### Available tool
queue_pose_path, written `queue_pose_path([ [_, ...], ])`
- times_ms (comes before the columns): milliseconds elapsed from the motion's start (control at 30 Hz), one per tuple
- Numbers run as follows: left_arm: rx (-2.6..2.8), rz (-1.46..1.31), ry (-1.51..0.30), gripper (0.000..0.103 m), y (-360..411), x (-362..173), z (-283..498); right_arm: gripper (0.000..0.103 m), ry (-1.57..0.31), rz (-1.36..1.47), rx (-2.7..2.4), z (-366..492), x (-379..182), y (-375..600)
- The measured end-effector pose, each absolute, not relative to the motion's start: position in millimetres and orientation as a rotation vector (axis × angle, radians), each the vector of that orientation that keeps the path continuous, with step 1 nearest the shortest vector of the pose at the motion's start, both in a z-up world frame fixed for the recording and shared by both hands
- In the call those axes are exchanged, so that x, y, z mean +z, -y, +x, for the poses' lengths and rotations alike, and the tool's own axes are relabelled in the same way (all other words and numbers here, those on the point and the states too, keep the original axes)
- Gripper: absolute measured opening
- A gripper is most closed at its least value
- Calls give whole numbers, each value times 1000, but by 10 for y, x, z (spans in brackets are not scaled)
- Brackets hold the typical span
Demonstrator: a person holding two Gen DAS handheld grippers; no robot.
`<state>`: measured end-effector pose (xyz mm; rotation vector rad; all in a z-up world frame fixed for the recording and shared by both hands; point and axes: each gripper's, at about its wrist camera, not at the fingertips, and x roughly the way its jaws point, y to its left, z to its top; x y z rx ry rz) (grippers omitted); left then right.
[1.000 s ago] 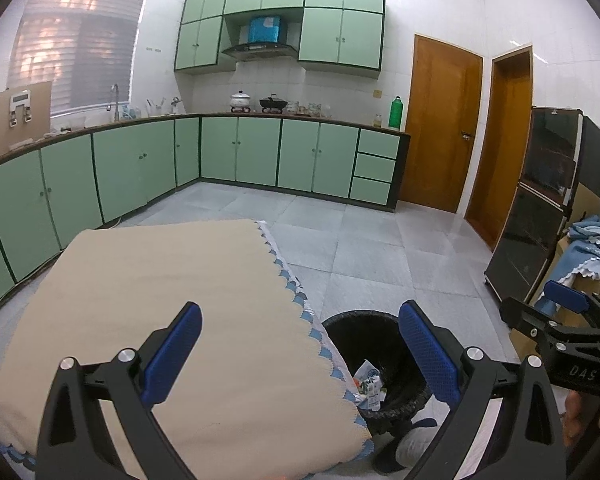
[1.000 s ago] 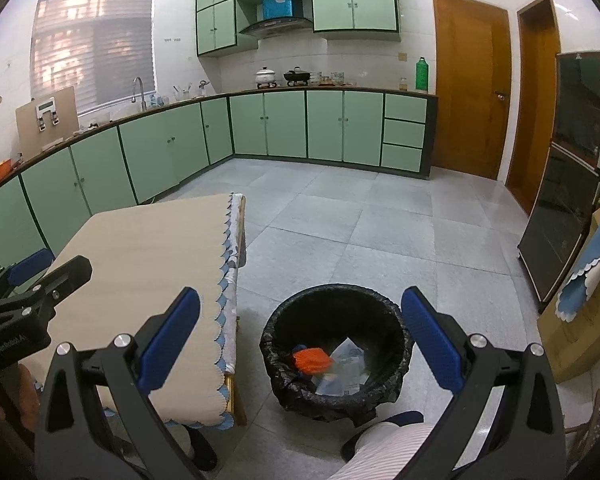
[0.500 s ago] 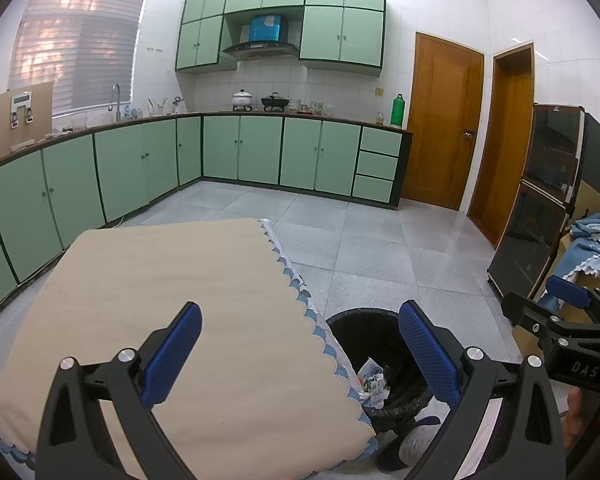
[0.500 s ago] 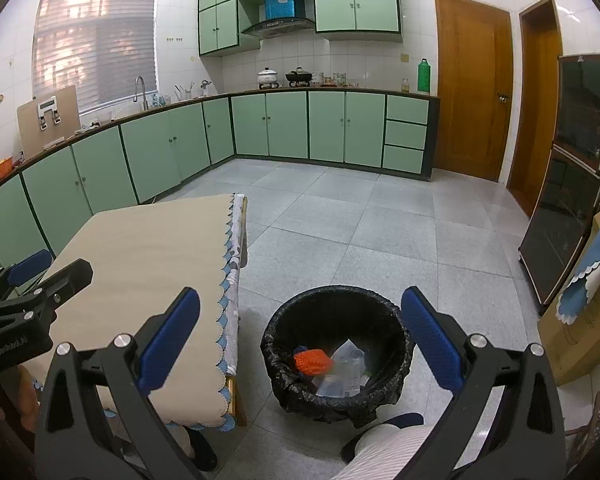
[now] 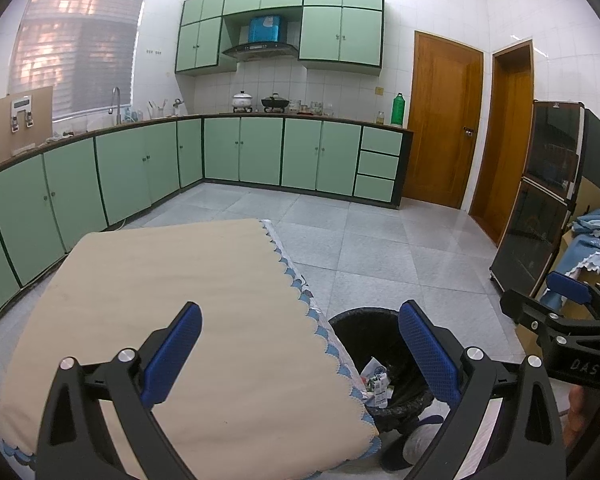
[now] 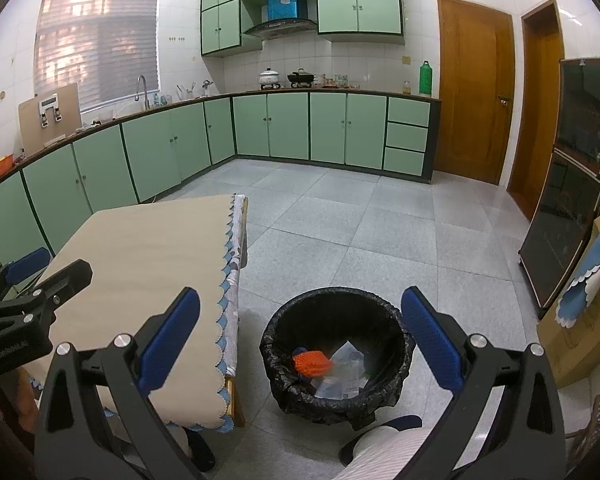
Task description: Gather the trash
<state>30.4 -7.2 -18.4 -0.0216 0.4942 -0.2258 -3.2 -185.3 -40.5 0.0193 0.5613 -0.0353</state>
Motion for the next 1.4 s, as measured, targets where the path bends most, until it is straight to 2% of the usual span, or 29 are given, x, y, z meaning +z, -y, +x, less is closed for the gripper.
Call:
queue_pose_path([
  [1400,-226,-19,-501,97,61,-172,319,98,-559,19,-35,-42,-419,1828],
])
